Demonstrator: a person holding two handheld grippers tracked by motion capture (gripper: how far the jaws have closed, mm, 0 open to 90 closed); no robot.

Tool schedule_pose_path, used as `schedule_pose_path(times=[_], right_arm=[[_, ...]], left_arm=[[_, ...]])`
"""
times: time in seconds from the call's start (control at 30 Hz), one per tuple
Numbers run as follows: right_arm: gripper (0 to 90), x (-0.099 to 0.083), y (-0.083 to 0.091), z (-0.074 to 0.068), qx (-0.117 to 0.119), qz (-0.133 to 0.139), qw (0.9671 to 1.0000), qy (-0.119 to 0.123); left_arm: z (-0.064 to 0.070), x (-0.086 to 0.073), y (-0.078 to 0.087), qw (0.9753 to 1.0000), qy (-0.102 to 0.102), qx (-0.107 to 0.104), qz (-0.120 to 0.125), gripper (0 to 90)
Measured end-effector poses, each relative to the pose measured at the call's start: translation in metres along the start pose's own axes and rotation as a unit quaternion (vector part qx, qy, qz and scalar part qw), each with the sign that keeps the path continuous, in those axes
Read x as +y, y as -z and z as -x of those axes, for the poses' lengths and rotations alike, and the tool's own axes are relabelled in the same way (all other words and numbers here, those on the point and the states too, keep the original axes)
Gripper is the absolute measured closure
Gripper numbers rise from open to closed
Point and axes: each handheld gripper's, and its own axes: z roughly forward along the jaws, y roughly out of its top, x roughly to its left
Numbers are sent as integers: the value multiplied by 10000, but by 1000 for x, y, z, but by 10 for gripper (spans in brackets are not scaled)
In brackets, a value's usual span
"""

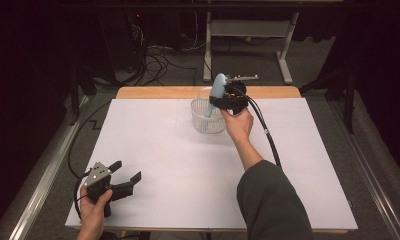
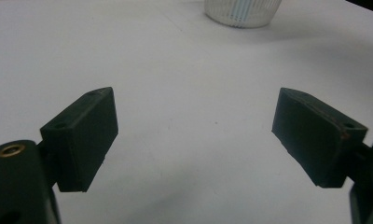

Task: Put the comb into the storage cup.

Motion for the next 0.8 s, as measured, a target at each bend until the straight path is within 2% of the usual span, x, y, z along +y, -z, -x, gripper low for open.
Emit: schedule_pose_path(times=[0.27, 0.4, 0.8], right_arm=[[510, -1, 1, 1, -9, -32, 10000, -12], [501, -1, 2, 0, -65, -57, 9999, 67], [456, -4, 5, 8, -120, -119, 9999, 30]], left_arm=[[-1, 1, 0, 10000, 11, -4, 10, 153], [0, 0, 0, 10000, -11, -4, -6, 153], [-1, 0, -1, 10000, -11, 9, -35, 153]])
